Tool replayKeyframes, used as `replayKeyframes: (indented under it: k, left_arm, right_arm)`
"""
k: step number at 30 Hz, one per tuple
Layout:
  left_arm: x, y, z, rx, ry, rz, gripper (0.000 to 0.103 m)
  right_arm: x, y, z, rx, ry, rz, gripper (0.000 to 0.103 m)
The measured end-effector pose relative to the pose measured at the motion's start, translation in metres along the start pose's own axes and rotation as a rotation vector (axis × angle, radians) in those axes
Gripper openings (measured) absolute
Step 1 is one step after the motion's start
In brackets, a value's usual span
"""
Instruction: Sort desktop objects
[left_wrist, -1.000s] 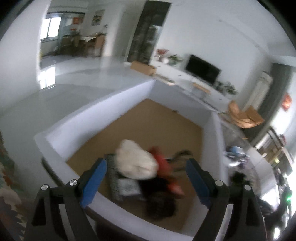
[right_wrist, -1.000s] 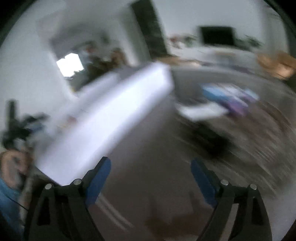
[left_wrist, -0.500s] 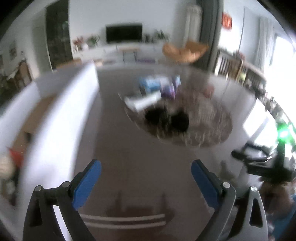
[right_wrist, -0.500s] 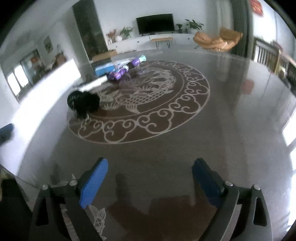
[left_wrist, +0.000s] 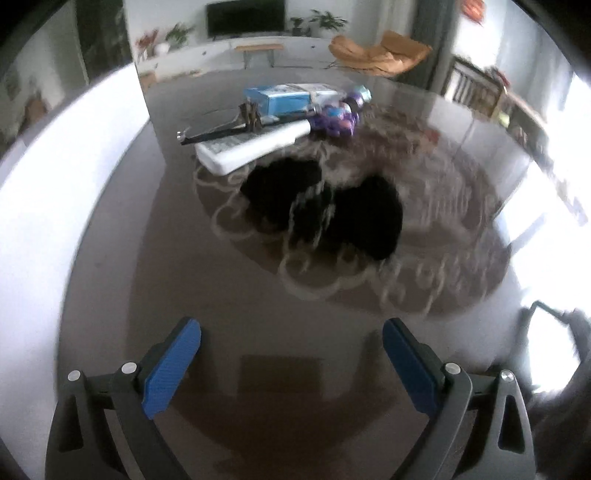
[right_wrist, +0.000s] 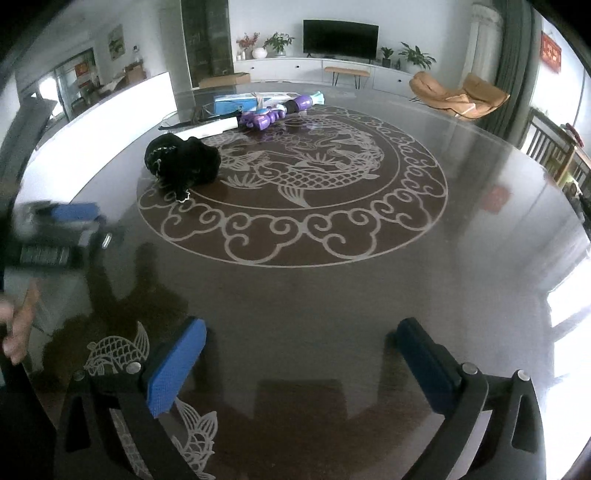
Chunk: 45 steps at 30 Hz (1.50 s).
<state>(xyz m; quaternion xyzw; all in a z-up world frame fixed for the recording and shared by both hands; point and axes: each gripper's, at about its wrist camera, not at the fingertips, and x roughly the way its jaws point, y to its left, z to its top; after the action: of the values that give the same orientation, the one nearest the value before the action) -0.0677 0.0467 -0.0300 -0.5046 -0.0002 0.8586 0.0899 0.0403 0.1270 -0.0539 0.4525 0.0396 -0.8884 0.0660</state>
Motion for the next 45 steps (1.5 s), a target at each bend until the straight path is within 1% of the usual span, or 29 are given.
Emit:
replayKeyframes:
  k: [1,2,5,6,7,8,10,11,12,13,14,16,18,19,21,23,25,26,28,31,33,35,37,39,40,41,43,44,45]
  left_arm:
    - [-0.003,0.002,0.008,-0.047,-0.018,-0.026,0.1]
    - [-0.008,0.003,0.015,-0.093,-0.052,-0.028,0.1]
    - [-0.014,0.004,0.037,-0.193,-0.143,0.038,0.1]
    - [-0.01,0.004,0.044,-0.229,-0.157,0.054,0.1]
    - [-0.003,0.007,0.049,-0.27,-0.158,0.061,0.1]
    - [0.009,0.009,0.056,-0.304,-0.14,0.061,0.1]
    - [0.029,0.014,0.056,-0.33,-0.091,0.072,0.1]
    - [0.027,0.008,0.056,-0.292,-0.13,0.091,0.1]
    - [0.024,0.004,0.054,-0.255,-0.141,0.1,0.1]
    - [0.021,0.003,0.051,-0.23,-0.138,0.08,0.099]
    - [0.017,0.005,0.046,-0.214,-0.141,0.04,0.098]
    - [0.005,0.011,0.035,-0.178,-0.165,0.01,0.088]
    - [-0.004,0.02,0.026,-0.14,-0.171,-0.022,0.084]
    - [-0.01,0.024,0.022,-0.121,-0.168,-0.042,0.084]
    - [-0.017,0.029,0.018,-0.087,-0.154,-0.052,0.084]
    - [-0.022,0.034,0.014,-0.092,-0.157,-0.06,0.084]
    - [-0.024,0.035,0.012,-0.092,-0.175,-0.071,0.084]
    - [-0.024,0.034,0.01,-0.079,-0.183,-0.065,0.084]
    - [-0.02,0.03,0.012,-0.058,-0.179,-0.065,0.085]
    - [-0.009,0.034,0.015,-0.057,-0.179,-0.073,0.085]
    - [0.003,0.04,0.011,-0.053,-0.177,-0.074,0.087]
    - [0.005,0.038,0.013,-0.036,-0.169,-0.063,0.09]
    - [0.011,0.032,0.014,-0.013,-0.159,-0.048,0.095]
    - [0.014,0.029,0.014,-0.001,-0.153,-0.038,0.096]
    - [0.014,0.03,0.014,0.0,-0.153,-0.037,0.096]
    - [0.013,0.031,0.013,-0.002,-0.154,-0.041,0.096]
    - [0.012,0.032,0.013,-0.005,-0.155,-0.046,0.096]
    - [0.013,0.032,0.013,-0.004,-0.155,-0.045,0.096]
    - [0.014,0.031,0.013,-0.002,-0.154,-0.043,0.096]
  right_arm:
    - [0.0,0.0,0.0,0.0,0.0,0.0,0.103]
    - [0.0,0.0,0.0,0.0,0.0,0.0,0.103]
    - [-0.001,0.0,-0.001,-0.001,-0.002,0.008,0.103]
    - [-0.003,0.0,-0.001,-0.003,-0.003,0.009,0.103]
    - [-0.003,0.001,-0.001,-0.004,-0.003,0.009,0.103]
    - [-0.004,0.001,-0.001,-0.004,-0.004,0.008,0.103]
    - [-0.005,0.002,0.0,-0.003,-0.006,0.011,0.103]
    - [-0.006,0.002,0.0,-0.003,-0.01,0.016,0.103]
    - [-0.007,0.002,-0.001,-0.002,-0.014,0.021,0.103]
    - [-0.008,0.002,-0.001,-0.002,-0.018,0.026,0.103]
    - [-0.009,0.002,-0.002,-0.001,-0.025,0.033,0.103]
    - [-0.012,0.001,-0.002,0.003,-0.043,0.036,0.103]
    - [-0.016,0.001,-0.003,0.009,-0.063,0.028,0.103]
    - [-0.018,0.001,-0.003,0.01,-0.075,0.022,0.103]
    - [-0.021,0.001,-0.004,0.011,-0.093,0.012,0.103]
    - [-0.024,0.002,-0.004,0.011,-0.105,0.004,0.103]
    - [-0.022,0.001,-0.003,0.013,-0.096,0.002,0.103]
    - [-0.018,-0.001,-0.001,0.022,-0.077,0.012,0.103]
    - [-0.008,-0.009,0.005,0.069,-0.034,0.083,0.103]
    - [0.001,-0.018,0.034,0.136,-0.061,0.157,0.103]
    - [0.017,-0.018,0.071,0.153,-0.064,0.183,0.103]
    - [0.039,-0.016,0.115,0.153,-0.094,0.173,0.102]
    - [0.064,-0.019,0.157,0.199,-0.107,0.164,0.094]
    - [0.093,-0.022,0.195,0.273,-0.082,0.165,0.08]
    - [0.111,-0.021,0.214,0.31,-0.056,0.167,0.076]
    - [0.122,-0.019,0.225,0.327,-0.042,0.167,0.073]
    - [0.143,-0.011,0.241,0.345,0.002,0.179,0.071]
    - [0.151,-0.004,0.245,0.334,0.012,0.168,0.07]
    - [0.152,0.004,0.249,0.3,-0.002,0.135,0.068]
